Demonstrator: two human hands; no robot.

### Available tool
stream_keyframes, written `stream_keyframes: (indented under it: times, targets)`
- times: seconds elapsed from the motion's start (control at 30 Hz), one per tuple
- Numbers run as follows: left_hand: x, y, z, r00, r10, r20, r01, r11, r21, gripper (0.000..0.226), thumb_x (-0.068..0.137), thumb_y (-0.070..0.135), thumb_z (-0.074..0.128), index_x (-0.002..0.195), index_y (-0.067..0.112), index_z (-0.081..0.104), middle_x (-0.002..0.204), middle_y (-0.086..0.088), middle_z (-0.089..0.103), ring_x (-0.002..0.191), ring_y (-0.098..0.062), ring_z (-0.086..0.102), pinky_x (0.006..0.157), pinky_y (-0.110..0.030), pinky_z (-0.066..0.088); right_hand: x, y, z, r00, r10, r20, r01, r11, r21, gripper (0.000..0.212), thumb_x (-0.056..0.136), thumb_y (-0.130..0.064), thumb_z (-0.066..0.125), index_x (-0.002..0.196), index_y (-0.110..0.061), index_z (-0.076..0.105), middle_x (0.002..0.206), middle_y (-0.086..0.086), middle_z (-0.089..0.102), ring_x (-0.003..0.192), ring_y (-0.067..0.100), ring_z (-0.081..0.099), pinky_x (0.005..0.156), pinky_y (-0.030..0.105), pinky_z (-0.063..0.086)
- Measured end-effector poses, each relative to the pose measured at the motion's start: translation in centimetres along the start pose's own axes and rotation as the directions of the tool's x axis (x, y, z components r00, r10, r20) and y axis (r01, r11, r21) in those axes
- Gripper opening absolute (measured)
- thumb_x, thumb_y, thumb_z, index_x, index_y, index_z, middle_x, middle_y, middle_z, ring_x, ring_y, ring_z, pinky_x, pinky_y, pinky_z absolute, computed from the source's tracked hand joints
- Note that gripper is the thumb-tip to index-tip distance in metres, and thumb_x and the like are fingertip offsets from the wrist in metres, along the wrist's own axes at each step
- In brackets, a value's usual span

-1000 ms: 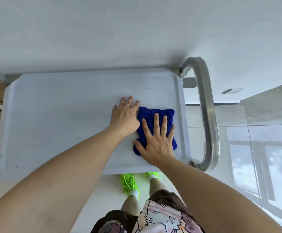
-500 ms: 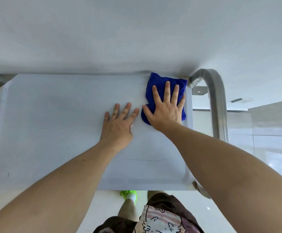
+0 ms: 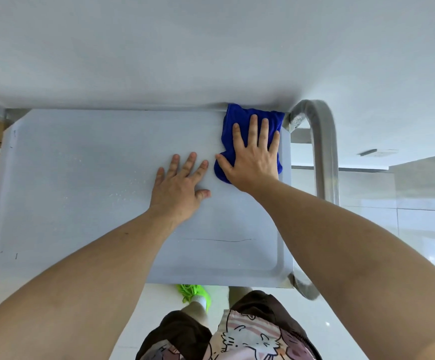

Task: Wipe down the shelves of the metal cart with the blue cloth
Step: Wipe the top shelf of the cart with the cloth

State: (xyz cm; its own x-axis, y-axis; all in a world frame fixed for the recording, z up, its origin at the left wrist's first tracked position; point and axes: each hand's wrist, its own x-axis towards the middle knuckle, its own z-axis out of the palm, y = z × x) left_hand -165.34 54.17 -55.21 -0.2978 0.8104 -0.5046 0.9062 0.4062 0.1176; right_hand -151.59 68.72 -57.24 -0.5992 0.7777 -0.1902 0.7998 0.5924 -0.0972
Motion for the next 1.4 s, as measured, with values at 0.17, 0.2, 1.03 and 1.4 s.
stream_keyframes:
  times: [0.17, 0.2, 1.03, 1.4]
  targets:
    - [0.0, -0.3, 0.2, 1.0, 0.013, -0.013, -0.013, 1.0, 0.014, 0.072, 0.092, 0.069, 0.026, 0.15, 0.047, -0.009, 0.162, 0.013, -0.015, 0.15, -0.023, -0.014, 0.121, -0.053, 0.005, -2.5, 0.2, 0.6, 0.999, 0.046, 0.004, -0.046, 0.998, 0.037, 0.082, 0.092, -0.073, 0.018, 0.158, -0.025, 0.014, 0.166, 0.016, 0.001, 0.151, 0.039, -0.005, 0.118, 0.063, 0.003]
    - [0.0, -0.4, 0.3, 1.0, 0.011, -0.017, -0.011, 1.0, 0.012, 0.072, 0.092, 0.07, 0.026, 0.15, 0.047, -0.009, 0.162, 0.013, -0.014, 0.15, -0.023, -0.014, 0.121, -0.052, 0.005, -3.2, 0.1, 0.8, 0.998, 0.056, 0.002, -0.056, 0.998, 0.04, 0.081, 0.093, -0.072, 0.018, 0.158, -0.026, 0.015, 0.166, 0.015, 0.003, 0.151, 0.038, -0.004, 0.118, 0.063, 0.002]
    - [-1.0, 0.8, 0.6, 0.998, -0.028, -0.062, 0.033, 0.996, 0.08, 0.066, 0.101, 0.053, 0.029, 0.154, 0.038, -0.006, 0.163, 0.008, -0.015, 0.149, -0.031, -0.016, 0.119, -0.055, 0.001, -25.3, -9.1, 5.8, 0.94, 0.333, 0.075, -0.341, 0.928, 0.147, 0.074, 0.095, -0.071, 0.021, 0.157, -0.033, 0.011, 0.167, 0.008, -0.003, 0.152, 0.03, -0.014, 0.118, 0.061, -0.007]
    - [-5.7, -3.6, 1.1, 0.986, 0.038, -0.162, -0.065, 0.985, -0.163, 0.071, 0.097, 0.041, 0.051, 0.156, 0.028, 0.013, 0.165, 0.0, 0.005, 0.151, -0.031, 0.002, 0.12, -0.046, 0.017, -25.7, -16.3, 5.3, 0.971, 0.176, 0.162, -0.195, 0.975, 0.108, 0.079, 0.093, -0.073, 0.011, 0.158, -0.031, -0.001, 0.166, 0.014, -0.012, 0.149, 0.038, -0.02, 0.114, 0.066, -0.011]
